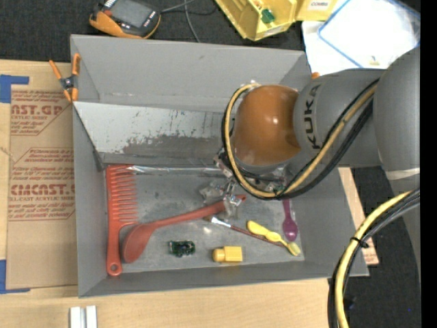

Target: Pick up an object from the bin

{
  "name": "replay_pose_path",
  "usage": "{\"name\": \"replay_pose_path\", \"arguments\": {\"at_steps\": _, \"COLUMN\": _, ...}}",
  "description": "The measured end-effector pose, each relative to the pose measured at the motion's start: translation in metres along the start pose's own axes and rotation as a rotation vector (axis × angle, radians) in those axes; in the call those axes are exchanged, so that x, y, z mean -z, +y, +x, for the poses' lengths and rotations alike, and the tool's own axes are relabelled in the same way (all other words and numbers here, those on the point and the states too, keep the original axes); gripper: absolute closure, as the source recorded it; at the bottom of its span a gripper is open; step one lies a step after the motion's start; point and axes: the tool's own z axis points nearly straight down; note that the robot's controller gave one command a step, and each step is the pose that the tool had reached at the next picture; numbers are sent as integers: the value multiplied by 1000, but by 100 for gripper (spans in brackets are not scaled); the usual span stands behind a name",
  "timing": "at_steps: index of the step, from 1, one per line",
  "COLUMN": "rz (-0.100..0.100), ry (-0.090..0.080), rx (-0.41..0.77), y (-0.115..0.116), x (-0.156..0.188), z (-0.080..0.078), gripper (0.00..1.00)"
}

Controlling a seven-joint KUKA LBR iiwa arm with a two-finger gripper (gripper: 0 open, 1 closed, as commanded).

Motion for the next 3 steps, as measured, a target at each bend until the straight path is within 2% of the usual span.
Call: {"name": "replay_pose_path", "arguments": {"at_steps": 3, "rz": -2, "ry": -1, "rx": -1, "y": 1, "x": 0, "z": 0, "gripper": 100}}
